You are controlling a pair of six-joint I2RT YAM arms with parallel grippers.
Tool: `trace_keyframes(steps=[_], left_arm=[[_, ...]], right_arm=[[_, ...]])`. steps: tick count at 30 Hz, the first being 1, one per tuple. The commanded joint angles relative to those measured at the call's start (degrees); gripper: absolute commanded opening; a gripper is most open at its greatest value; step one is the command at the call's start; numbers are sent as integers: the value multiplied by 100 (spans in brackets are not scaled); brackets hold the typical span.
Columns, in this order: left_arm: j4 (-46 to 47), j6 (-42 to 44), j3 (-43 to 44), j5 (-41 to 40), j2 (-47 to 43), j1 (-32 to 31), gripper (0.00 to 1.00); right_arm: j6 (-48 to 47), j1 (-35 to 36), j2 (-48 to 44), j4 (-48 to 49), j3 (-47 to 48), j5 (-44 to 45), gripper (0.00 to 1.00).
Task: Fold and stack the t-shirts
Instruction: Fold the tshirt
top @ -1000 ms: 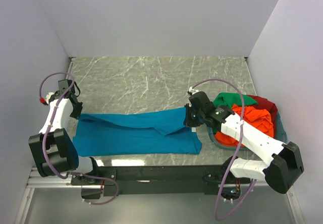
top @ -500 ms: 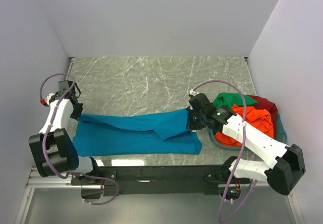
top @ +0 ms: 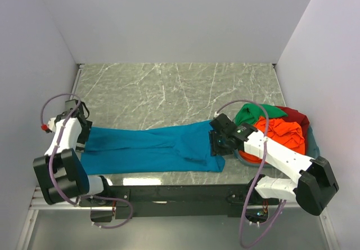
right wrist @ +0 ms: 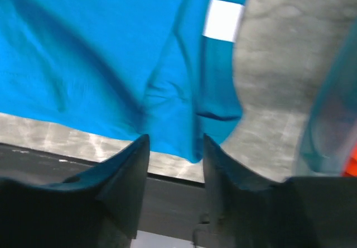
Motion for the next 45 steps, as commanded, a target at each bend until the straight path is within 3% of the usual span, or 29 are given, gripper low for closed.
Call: trace_keyframes(steps=[1, 10, 15, 17, 20, 32, 34, 45], left_arm=[[-133, -112, 274, -141, -486, 46, 99], [436, 486, 259, 888, -855, -59, 99], [843, 601, -146, 1267, -934, -813, 100], [843, 574, -191, 1241, -899, -1052, 99], [747, 575, -305, 1074, -943, -1474, 99], [1062, 504, -1158, 915, -1883, -1615, 99], [1141, 530, -1202, 950, -1927, -1607, 99], [1185, 566, -1158, 959, -1734, -1624, 100]], right_arm=[[36, 37, -67, -227, 112, 470, 54], [-490, 160, -172, 342, 630, 155, 68], [-904, 1081, 20, 1116, 929, -434, 68], [-1019, 1311, 335, 1442, 1026, -846, 67], [-1072, 1742, 897, 1601, 1316, -735, 64], [-1098, 2041, 3104, 1523, 2388, -656, 50], [-1063, 2015, 3324, 1321, 2512, -401, 45], [-791, 1655, 3431, 1127, 2284, 127, 43]])
